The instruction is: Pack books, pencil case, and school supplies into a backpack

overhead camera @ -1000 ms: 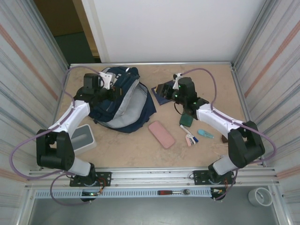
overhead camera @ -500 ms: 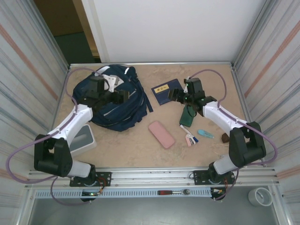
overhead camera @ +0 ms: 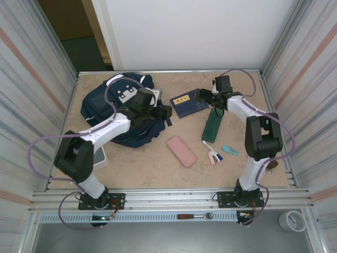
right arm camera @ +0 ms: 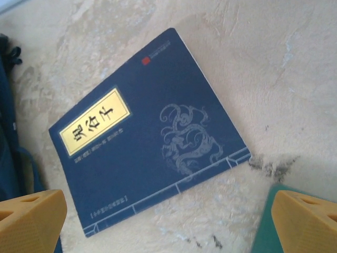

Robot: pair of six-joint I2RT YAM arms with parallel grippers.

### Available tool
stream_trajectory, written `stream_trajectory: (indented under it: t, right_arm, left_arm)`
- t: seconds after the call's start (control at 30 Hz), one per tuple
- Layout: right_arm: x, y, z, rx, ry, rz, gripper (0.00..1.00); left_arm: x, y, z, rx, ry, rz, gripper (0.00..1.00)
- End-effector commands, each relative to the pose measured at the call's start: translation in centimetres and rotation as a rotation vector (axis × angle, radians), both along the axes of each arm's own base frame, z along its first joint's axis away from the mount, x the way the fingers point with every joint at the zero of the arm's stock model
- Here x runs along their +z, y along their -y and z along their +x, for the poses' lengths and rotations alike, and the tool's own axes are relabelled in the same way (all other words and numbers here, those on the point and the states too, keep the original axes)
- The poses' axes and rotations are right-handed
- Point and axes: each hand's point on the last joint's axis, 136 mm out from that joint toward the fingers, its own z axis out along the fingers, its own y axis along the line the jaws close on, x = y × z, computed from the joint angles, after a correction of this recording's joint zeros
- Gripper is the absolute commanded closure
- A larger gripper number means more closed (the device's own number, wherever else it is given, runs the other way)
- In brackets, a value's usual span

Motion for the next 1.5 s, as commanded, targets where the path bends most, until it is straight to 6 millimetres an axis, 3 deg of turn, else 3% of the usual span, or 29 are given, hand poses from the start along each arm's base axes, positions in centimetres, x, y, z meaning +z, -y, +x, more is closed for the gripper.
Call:
stream_trajectory:
  t: [0.0,0.17,0.4,0.6,0.63,1.03,1.23,1.47]
  right_arm:
    - [-0.9,-0.2,0.5,0.072,-0.054,0.022,0.03]
    - [-2.3,0.2,1.9,0.103,-0.106,0.059,0.07]
    - [-4.4,0.3,4.6,0.14,-0.153,0.007,0.11]
    - [-6.5,0.2,5.9,0.157,-0.199,-0.005,0.14]
    - [-6.0,-0.2,6.5,0.169,-0.185,0.003,0.15]
    - [-8.4,-3.4,6.6,0.276,-0.253,0.086,0.22]
    - [-7.6,-4.5,5.5,0.338,-0.27,0.166,0.36]
    - [-2.7,-5.0,4.4,0.392,-0.209,0.314,0.65]
  left_arm:
    - [-0.4,1.6,1.4,0.025,-0.007,0.035,0.17]
    - [-2.3,5.1,3.0,0.007,-0.025,0.103,0.19]
    - [-7.6,6.9,5.6,0.047,-0.131,0.178,0.21]
    - [-10.8,6.4,6.9,0.091,-0.175,0.265,0.18]
    - [-11.0,6.4,7.0,0.096,-0.179,0.266,0.17]
    - [-14.4,7.1,8.0,0.081,-0.304,0.132,0.19]
    - [-15.1,8.4,8.2,0.031,-0.329,0.085,0.25]
    - [-14.9,9.6,8.3,-0.006,-0.34,0.027,0.33]
